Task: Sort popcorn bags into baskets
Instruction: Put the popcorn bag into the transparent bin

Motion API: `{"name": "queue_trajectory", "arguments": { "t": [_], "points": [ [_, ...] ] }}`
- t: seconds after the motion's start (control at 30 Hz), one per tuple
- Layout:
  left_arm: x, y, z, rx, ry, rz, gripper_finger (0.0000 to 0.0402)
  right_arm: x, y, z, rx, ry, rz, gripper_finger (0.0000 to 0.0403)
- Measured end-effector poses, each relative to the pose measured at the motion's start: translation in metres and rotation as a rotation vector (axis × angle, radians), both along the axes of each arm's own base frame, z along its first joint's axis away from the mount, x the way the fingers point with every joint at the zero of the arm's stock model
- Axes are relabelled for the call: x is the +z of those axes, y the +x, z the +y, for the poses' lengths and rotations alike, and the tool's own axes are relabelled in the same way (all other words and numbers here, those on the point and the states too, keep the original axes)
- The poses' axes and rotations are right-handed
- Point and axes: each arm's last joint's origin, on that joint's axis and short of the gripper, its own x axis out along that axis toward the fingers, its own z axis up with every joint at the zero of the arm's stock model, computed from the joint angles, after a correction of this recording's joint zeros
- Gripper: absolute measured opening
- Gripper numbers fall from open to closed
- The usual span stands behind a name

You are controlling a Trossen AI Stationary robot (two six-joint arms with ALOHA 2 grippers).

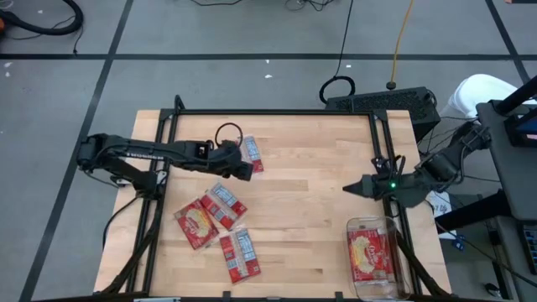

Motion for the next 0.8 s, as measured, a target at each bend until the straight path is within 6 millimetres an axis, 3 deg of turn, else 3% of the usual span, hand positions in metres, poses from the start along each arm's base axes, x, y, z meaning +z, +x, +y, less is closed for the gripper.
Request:
{"name": "queue_trajectory", "arguments": {
  "t": [0.2,0.33,0.8],
  "points": [
    [-0.027,-0.003,0.009,0.035,-0.005,0.057,0.0318,0.005,-0.003,-0.012,-0.019,-0.044,-0.029,0.016],
    [-0.039,0.004,0.01,-0.032,0.044,0.055,0.0329,0.006,-0.004,-0.016,-0.024,-0.065,-0.035,0.016],
    [-0.087,0.034,0.031,-0.031,0.08,0.098,0.0236,0.007,-0.005,-0.021,-0.025,-0.119,-0.036,0.016]
  ]
}}
